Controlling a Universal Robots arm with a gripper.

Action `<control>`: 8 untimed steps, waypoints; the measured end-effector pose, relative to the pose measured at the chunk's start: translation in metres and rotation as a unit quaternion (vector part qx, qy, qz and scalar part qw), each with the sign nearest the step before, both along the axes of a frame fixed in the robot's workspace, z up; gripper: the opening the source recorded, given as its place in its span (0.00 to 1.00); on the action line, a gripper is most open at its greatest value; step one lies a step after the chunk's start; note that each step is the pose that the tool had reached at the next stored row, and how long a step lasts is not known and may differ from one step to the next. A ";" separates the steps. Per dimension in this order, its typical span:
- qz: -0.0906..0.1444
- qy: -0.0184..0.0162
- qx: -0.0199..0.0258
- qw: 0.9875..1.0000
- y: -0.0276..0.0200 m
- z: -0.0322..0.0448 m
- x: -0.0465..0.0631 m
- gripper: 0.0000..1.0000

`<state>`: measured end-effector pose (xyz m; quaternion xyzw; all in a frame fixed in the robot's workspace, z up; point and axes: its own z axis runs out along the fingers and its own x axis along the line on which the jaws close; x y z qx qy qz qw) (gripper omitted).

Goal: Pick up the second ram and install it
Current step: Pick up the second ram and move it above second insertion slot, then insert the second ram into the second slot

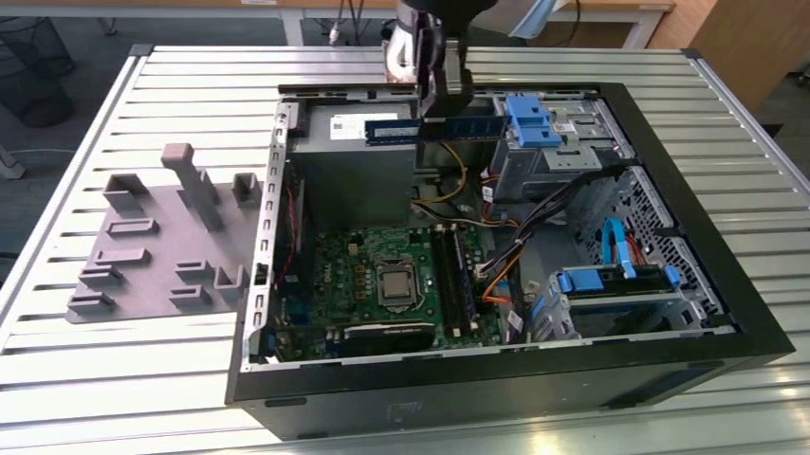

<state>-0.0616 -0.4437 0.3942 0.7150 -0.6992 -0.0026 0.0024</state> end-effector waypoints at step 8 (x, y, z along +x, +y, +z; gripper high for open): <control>0.000 0.000 0.000 1.000 -0.0021 0.0000 0.005 0.14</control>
